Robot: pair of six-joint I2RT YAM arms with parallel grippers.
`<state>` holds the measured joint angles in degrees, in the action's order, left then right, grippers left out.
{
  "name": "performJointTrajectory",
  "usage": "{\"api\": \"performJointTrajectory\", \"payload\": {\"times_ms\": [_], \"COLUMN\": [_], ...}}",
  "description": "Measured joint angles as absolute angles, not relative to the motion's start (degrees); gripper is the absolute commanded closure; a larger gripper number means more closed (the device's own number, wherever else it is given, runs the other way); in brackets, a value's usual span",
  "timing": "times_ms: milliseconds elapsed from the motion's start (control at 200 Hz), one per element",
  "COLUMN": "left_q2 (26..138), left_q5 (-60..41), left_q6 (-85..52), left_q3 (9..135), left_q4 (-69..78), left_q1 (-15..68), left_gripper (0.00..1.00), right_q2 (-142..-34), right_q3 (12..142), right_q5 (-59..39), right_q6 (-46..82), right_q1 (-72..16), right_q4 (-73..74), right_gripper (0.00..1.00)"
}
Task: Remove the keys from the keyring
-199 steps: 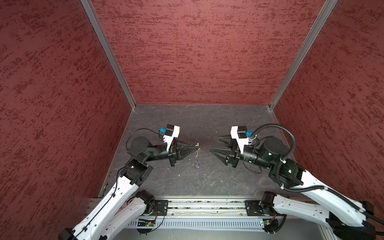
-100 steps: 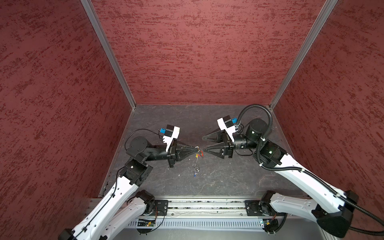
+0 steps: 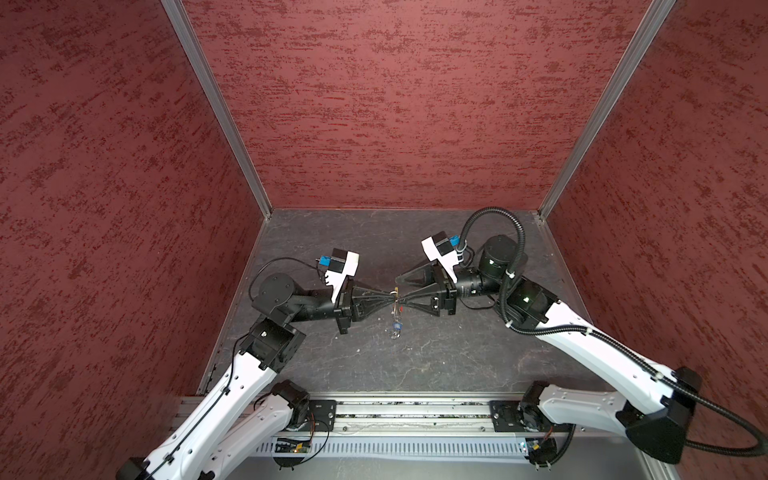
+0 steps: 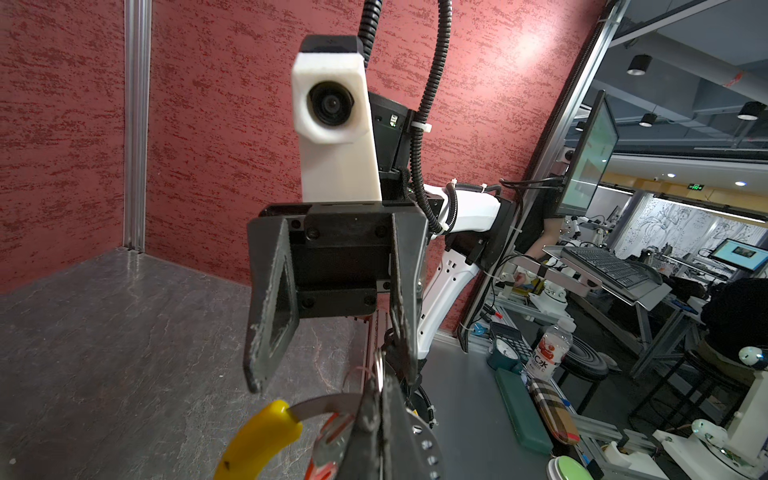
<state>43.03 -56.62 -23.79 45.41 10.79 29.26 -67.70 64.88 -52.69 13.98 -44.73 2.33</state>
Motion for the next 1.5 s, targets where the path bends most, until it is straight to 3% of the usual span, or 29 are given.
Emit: {"api": "performJointTrajectory", "payload": {"times_ms": [281, 701, 1503], "left_q2": [43.0, 43.0, 41.9], "left_q5": [-55.4, -54.5, -51.8], "left_q6": [-23.8, -23.7, -23.7], "left_q3": [45.4, 45.4, 45.3], "left_q4": [10.8, 10.8, 10.2], "left_q1": [29.3, 29.3, 29.3], "left_gripper": [1.0, 1.0, 1.0], "right_q2": [-67.8, -67.8, -67.7], "right_q3": [65.8, 65.8, 65.8], "right_q5": [-52.4, -50.9, -49.3], "right_q6": [13.9, 13.5, 13.3], "right_q1": [-45.6, -46.0, -46.3], "right_q4": [2.6, 3.0, 2.8], "right_gripper": [0.5, 0.71, 0.83]}}
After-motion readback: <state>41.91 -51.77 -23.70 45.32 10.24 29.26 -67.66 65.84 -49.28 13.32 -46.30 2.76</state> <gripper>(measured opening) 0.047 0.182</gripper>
